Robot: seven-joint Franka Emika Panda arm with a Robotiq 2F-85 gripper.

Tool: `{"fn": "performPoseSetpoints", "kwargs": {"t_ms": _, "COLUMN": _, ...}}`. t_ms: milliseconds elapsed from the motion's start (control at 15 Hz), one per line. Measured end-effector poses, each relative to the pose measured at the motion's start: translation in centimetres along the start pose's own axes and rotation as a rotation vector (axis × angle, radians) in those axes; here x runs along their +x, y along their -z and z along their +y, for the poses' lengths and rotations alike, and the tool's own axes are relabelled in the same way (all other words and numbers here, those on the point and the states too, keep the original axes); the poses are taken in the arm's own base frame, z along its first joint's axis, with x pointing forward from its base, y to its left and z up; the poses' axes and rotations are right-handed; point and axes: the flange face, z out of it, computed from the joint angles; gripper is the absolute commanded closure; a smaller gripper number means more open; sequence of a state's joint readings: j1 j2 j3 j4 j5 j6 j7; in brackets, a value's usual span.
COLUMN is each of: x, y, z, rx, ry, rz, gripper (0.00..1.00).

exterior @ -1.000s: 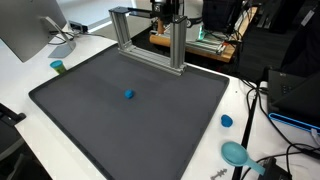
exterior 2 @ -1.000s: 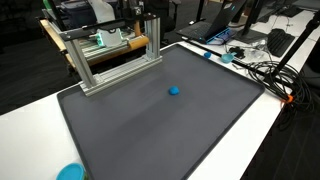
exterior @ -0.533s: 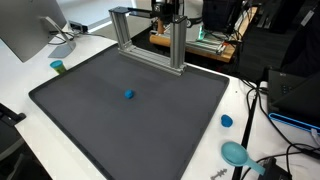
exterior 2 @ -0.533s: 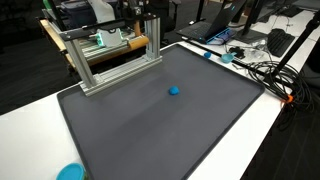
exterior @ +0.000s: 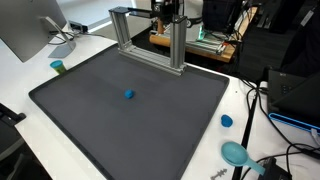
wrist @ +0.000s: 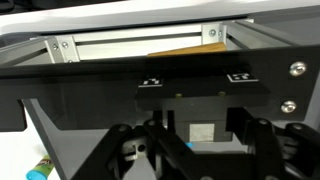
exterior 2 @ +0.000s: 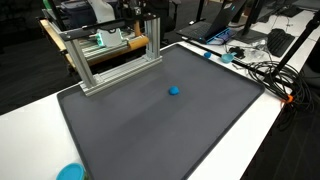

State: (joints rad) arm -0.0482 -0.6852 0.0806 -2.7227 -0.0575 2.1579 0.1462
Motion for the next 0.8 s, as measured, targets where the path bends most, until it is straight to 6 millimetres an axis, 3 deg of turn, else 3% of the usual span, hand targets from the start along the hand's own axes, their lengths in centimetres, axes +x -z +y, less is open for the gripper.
{"fn": "performPoseSetpoints", "kwargs": {"t_ms": 133, "x": -0.04, "y": -0.05, "z": 0.01, "rx": -0.005, "ry": 0.020, "rz": -0.002, "gripper": 0.32}}
{"fn": "performPoseSetpoints", "kwargs": {"t_ms": 267, "x": -0.10, "y": -0.10, "z": 0.00, "rx": -0.003, "ry": 0.045, "rz": -0.006, "gripper": 0.48}}
{"fn": "performPoseSetpoints", "kwargs": {"t_ms": 333, "x": -0.13, "y": -0.12, "z": -0.02, "rx": -0.002, "ry": 0.058, "rz": -0.008, "gripper": 0.62}}
{"fn": "performPoseSetpoints", "kwargs": {"t_ms": 400, "x": -0.16, "y": -0.12, "z": -0.07, "rx": 0.003, "ry": 0.073, "rz": -0.011, "gripper": 0.66}}
{"fn": "performPoseSetpoints", "kwargs": {"t_ms": 733, "x": -0.16, "y": 0.02, "z": 0.23, "rx": 0.028, "ry": 0.067, "rz": -0.017, "gripper": 0.66}}
{"fn": "performPoseSetpoints", "kwargs": {"t_ms": 800, "x": -0.15, "y": 0.04, "z": 0.27, "rx": 0.029, "ry": 0.058, "rz": -0.018, "gripper": 0.21}}
